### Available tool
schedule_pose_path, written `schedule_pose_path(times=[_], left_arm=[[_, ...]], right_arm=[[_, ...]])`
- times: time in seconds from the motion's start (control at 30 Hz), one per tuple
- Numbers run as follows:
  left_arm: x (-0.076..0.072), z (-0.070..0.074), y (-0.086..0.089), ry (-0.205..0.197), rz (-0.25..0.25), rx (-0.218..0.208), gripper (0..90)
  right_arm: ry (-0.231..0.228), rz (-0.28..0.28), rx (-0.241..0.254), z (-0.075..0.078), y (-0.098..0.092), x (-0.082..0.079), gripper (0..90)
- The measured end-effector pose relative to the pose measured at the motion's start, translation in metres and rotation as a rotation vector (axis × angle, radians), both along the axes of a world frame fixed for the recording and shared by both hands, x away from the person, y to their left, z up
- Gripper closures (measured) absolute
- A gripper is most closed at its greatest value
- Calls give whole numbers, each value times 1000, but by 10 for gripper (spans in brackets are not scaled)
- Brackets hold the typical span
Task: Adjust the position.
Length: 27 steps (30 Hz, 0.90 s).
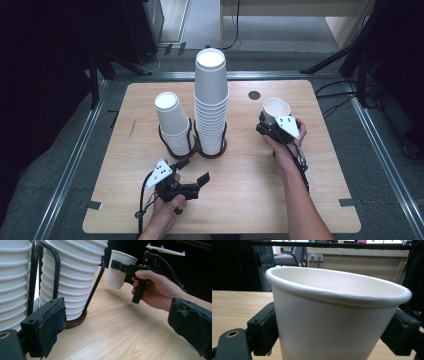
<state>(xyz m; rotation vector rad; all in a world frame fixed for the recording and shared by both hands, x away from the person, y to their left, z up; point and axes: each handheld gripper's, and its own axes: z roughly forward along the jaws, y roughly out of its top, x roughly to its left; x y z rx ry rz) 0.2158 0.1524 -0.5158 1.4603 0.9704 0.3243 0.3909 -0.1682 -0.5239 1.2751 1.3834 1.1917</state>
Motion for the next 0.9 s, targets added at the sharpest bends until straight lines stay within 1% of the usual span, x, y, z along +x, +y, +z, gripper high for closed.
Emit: schedule_pose_path(times=[0.17,0.23,0.27,0.4,0.5,0.57,0.67,0.73,0.9], left_arm=[[0,-1,0,0,4,5,19],[0,-1,0,1,5,5,19],[0,-1,0,1,5,6,19],[0,-1,0,2,3,9,19],[0,-2,0,2,5,10,19],[1,-1,0,3,6,8,19],[1,-2,0,5,9,15,19],[1,-2,-1,7,10,17,19],[1,-2,-1,10,8,13,19]], right_arm=[[14,-9,-26,-6,-1,1,132],[17,-17,-47,-8,-1,1,132],[22,-17,-50,-10,-1,1,132],[36,-14,-88,-14,-1,1,131],[48,-17,-90,-17,0,0,128],[47,-19,-92,-17,0,-1,126],[48,-17,-80,-18,0,-2,125],[56,-16,-70,-17,1,-3,120],[76,23,-46,-15,2,-6,80]])
